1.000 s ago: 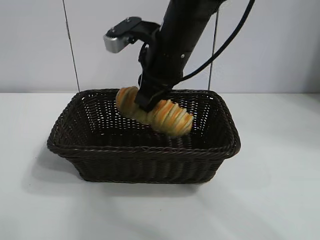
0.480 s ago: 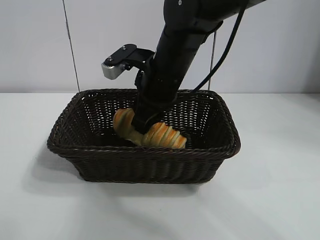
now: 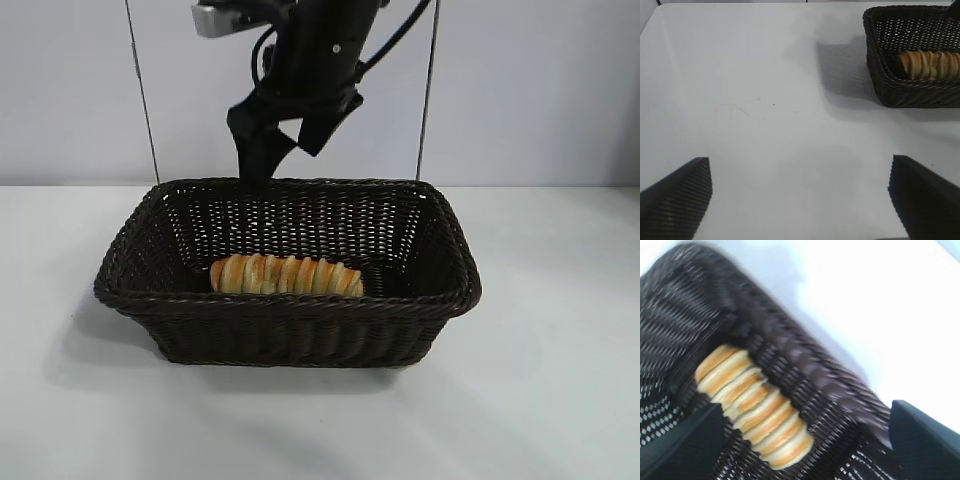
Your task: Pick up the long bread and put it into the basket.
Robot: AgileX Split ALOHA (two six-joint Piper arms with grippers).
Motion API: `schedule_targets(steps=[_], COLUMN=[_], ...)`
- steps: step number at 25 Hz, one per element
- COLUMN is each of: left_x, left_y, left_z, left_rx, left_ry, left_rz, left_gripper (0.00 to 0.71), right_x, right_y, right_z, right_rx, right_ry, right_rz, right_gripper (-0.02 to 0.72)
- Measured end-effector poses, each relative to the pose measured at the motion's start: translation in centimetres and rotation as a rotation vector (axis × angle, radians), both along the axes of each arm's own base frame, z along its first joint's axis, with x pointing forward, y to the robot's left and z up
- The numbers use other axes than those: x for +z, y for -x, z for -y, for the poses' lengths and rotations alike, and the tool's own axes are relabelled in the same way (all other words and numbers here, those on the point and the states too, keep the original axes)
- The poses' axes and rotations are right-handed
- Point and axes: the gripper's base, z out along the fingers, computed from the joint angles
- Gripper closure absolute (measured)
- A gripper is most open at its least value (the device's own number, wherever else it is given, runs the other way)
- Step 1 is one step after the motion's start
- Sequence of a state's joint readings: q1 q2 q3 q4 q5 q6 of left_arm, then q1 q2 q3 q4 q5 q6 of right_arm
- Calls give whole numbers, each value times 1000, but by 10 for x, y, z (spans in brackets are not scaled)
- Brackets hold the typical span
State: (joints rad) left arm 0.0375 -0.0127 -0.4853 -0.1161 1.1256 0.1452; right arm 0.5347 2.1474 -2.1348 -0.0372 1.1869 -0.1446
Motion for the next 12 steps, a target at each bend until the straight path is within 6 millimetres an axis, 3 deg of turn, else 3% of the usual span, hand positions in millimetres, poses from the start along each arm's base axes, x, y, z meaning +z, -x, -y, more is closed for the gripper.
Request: schedule_targets(steps=[6,12], left_x=[0,0], left_y=[0,0], left_z=[0,0], left_rx=[0,0], left_ry=[0,0], left_rz=[0,0], left_gripper=[16,16], right_x=[20,25], right_y=[-28,-52], right_z=[62,147], right_rx=[-212,-416], right_ry=[-38,-48], right_rz=[13,22], right_gripper=[51,38])
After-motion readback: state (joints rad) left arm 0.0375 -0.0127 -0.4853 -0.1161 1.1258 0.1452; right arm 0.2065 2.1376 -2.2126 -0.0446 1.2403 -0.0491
